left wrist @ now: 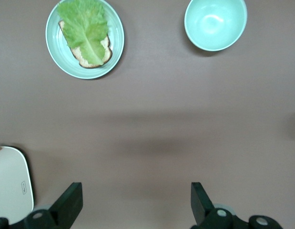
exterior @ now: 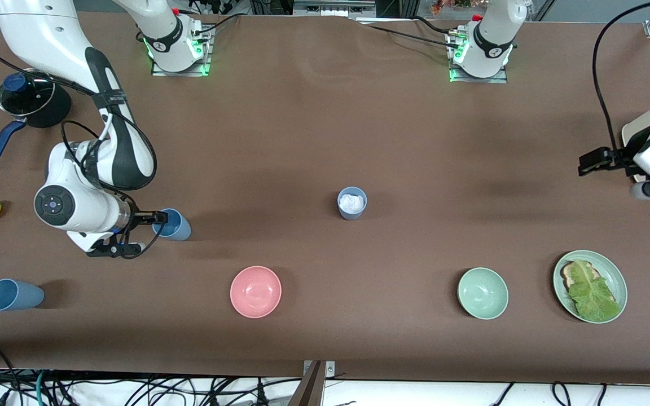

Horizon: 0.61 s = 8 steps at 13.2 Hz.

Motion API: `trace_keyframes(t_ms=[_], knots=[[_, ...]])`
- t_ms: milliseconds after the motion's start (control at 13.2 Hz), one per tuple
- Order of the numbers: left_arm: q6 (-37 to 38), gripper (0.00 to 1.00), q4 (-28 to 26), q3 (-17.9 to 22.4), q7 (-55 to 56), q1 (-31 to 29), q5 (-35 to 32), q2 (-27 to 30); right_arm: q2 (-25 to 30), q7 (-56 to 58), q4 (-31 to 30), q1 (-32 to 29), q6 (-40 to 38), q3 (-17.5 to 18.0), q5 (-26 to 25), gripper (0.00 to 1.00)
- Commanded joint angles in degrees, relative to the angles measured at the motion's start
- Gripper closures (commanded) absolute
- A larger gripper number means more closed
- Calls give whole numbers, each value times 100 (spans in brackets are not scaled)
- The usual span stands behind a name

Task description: Stack blue cups with both arms

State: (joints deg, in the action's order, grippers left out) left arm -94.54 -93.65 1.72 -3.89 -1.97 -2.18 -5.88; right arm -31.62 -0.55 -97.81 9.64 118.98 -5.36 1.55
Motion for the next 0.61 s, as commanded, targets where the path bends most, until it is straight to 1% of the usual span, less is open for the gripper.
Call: trace_keyframes(t_ms=[0, 152, 303, 455, 530], knots=[[-91, 0, -137, 83, -191, 39, 261, 157, 183, 98, -221, -23, 56, 35, 240, 53], [-100, 0, -119, 83, -453, 39, 262, 131, 191, 29, -204, -14, 29, 114, 249, 78], [-143, 0, -101, 74, -578, 48, 279, 122, 191, 19, -177, -14, 12, 140, 275, 100], [-144, 0, -66, 74, -551, 92, 306, 114, 226, 81, -73, -14, -6, 141, 477, 100], [-144, 0, -66, 74, -543, 101, 306, 114, 235, 90, 93, -6, -163, 141, 478, 100]])
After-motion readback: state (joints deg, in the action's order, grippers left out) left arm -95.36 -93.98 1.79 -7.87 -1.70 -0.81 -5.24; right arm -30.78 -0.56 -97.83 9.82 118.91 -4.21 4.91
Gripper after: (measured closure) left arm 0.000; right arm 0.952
